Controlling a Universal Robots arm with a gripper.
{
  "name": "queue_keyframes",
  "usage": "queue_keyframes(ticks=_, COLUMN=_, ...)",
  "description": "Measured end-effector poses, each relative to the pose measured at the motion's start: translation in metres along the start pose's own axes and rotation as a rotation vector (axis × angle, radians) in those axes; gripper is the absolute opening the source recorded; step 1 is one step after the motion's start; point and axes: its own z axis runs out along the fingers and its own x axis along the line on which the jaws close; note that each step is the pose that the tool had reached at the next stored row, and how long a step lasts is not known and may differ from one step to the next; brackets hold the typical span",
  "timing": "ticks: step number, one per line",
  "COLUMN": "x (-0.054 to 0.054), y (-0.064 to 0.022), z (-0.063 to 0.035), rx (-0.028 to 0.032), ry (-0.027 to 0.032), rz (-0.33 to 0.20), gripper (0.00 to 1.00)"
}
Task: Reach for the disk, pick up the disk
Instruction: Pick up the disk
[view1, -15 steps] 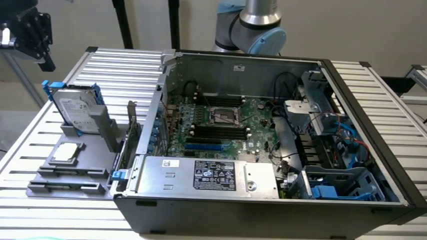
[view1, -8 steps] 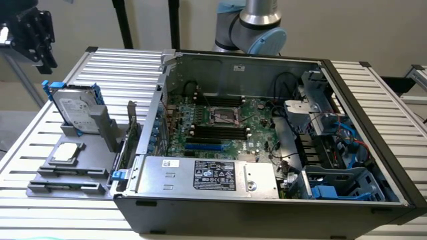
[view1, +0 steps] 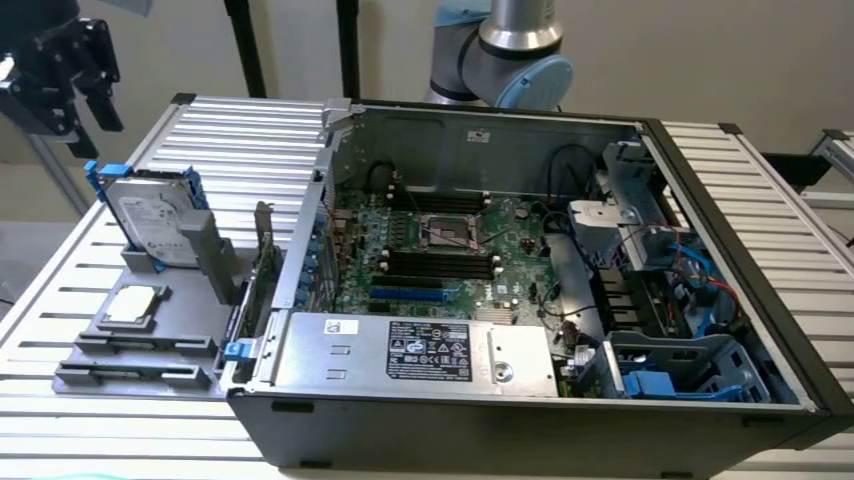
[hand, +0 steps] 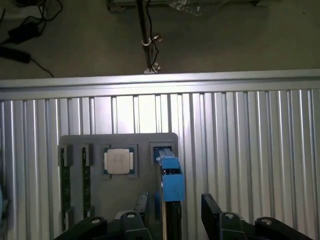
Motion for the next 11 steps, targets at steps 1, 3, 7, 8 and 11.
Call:
queue_keyframes(ticks=1, x=0.000, y=0.0000, z=0.0018, rx=0.0001, ry=-0.0001, rz=0.008, gripper=0.54)
queue_keyframes(ticks=3, x=0.000, y=-0.0001, z=0.0053, rx=0.0004, ry=-0.0002, rz=0.017, gripper=0.54)
queue_keyframes(ticks=7, x=0.000, y=-0.0002, z=0.0128, rx=0.0004, ry=-0.0003, rz=0.020, gripper=0.54)
queue_keyframes(ticks=8, x=0.000, y=-0.0002, z=0.0145, rx=0.0004, ry=-0.0003, rz=0.020, gripper=0.54)
queue_keyframes(ticks=11, x=0.000, y=-0.0003, z=0.0200, rx=0.0003, ry=-0.0003, rz=0.020, gripper=0.54)
